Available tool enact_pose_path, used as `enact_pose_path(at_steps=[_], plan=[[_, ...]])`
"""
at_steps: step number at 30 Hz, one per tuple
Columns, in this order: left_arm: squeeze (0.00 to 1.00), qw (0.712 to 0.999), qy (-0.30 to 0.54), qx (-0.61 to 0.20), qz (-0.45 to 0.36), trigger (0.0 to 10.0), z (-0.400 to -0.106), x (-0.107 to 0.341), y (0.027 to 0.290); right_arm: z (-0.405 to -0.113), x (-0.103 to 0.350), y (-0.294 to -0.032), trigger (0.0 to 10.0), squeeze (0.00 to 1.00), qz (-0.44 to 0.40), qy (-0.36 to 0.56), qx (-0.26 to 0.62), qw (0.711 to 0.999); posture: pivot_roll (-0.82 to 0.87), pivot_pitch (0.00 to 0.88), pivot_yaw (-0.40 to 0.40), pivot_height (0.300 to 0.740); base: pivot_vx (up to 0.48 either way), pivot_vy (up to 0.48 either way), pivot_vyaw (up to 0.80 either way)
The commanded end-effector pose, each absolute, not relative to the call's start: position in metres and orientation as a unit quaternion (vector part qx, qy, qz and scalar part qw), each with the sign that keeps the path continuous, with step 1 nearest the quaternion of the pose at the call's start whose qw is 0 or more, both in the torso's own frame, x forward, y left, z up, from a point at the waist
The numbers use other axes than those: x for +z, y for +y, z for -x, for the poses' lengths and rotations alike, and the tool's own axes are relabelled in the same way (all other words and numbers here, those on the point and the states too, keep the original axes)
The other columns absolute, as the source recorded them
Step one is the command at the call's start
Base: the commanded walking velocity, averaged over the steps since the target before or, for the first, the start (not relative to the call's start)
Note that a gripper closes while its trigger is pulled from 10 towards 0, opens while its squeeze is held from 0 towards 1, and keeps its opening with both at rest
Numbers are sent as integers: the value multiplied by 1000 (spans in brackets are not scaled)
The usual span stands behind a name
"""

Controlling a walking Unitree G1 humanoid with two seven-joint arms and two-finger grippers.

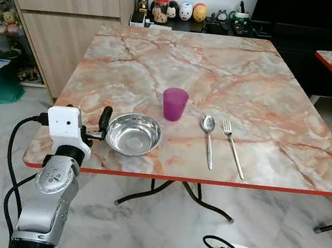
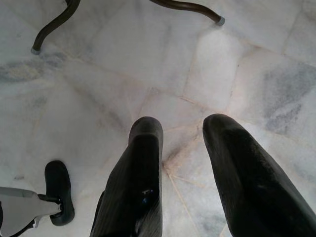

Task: Setting the table

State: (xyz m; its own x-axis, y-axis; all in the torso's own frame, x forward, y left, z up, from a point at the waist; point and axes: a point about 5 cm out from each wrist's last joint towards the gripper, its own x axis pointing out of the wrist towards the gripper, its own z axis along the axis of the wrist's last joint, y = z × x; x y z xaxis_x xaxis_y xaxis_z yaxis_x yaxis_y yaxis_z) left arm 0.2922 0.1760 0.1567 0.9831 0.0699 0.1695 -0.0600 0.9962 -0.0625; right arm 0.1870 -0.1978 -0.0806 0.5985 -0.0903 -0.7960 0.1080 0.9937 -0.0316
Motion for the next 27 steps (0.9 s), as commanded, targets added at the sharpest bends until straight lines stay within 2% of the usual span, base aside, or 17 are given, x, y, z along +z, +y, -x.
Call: enact_pose_path(at_steps=[1, 17, 27], plan=[[0, 996, -75, 29, 35, 10000, -292, 154, 177, -189, -80, -197, 10000, 0, -10, 445, -54, 894, -1, 0, 10, 707, 262, 0, 0], [0, 996, -72, 19, 40, 10000, -291, 153, 173, -189, -80, -197, 10000, 0, -10, 445, -54, 894, 0, 0, 8, 707, 296, 0, 0], [0, 998, -39, -34, 45, 10000, -285, 143, 161, -189, -80, -197, 10000, 0, -10, 446, -52, 894, 3, 0, 7, 707, 0, 0, 0]])
